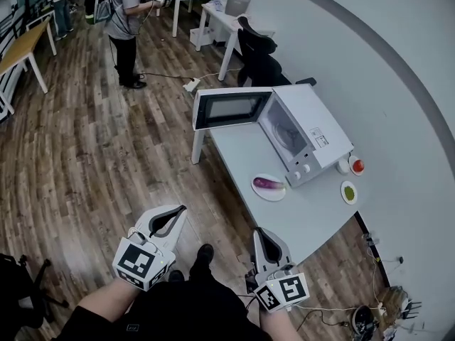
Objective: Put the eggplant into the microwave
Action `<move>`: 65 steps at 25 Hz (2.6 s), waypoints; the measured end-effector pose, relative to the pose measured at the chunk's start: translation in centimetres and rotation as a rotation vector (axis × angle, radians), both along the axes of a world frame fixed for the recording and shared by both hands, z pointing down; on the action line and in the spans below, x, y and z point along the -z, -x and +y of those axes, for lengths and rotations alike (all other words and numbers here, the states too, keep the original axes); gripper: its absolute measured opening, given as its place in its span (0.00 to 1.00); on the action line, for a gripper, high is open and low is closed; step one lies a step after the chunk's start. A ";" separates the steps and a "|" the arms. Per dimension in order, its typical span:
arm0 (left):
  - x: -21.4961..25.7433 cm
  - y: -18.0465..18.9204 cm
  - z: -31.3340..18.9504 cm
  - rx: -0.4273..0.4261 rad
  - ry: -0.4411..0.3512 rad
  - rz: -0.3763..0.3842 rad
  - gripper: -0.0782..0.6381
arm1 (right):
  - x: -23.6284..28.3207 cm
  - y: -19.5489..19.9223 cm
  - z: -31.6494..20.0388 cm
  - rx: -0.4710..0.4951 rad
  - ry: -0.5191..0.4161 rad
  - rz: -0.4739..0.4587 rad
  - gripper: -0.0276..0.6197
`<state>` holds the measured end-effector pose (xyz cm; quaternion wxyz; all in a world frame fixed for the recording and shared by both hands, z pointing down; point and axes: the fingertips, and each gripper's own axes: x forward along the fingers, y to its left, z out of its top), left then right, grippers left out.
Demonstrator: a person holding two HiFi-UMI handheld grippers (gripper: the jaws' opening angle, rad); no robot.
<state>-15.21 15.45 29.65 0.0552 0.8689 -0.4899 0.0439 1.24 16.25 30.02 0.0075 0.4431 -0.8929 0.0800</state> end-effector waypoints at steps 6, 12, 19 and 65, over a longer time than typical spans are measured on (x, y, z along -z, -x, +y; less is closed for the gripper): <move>0.4 -2.4 -6.1 -0.009 -0.006 -0.019 0.12 | -0.4 -2.6 -6.2 -0.008 -0.003 -0.011 0.07; 0.8 -4.6 -11.0 0.002 -0.007 -0.035 0.12 | -0.9 -4.7 -11.3 0.015 -0.010 0.001 0.07; 0.4 -6.4 -14.5 0.022 0.006 -0.052 0.12 | -2.3 -6.7 -14.9 0.034 -0.014 0.058 0.07; -13.6 -17.6 -24.8 -0.339 0.136 -0.105 0.12 | -22.0 -12.6 -21.5 -0.180 0.184 0.481 0.07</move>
